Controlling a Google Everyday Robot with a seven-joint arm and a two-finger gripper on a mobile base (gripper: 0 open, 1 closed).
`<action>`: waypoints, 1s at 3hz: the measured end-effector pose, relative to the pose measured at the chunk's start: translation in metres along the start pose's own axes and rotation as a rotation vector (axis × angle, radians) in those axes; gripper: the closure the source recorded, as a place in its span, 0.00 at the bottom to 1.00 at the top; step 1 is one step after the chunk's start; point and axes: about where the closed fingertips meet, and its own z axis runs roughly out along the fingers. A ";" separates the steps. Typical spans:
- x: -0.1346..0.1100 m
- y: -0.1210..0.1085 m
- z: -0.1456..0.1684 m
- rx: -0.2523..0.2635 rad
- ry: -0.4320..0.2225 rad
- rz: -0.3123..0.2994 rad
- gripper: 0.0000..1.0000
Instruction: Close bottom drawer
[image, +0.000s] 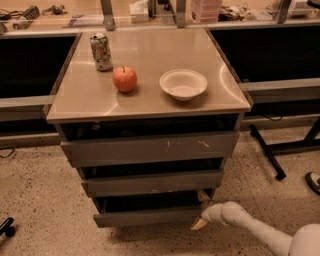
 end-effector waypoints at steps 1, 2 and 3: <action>0.002 -0.001 0.009 0.041 -0.021 0.008 0.00; 0.003 -0.004 0.016 0.096 -0.044 0.002 0.00; 0.001 -0.009 0.021 0.135 -0.064 -0.009 0.10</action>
Offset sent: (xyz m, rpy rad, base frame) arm 0.0199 0.0046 -0.0128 0.0731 -0.1562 -0.0587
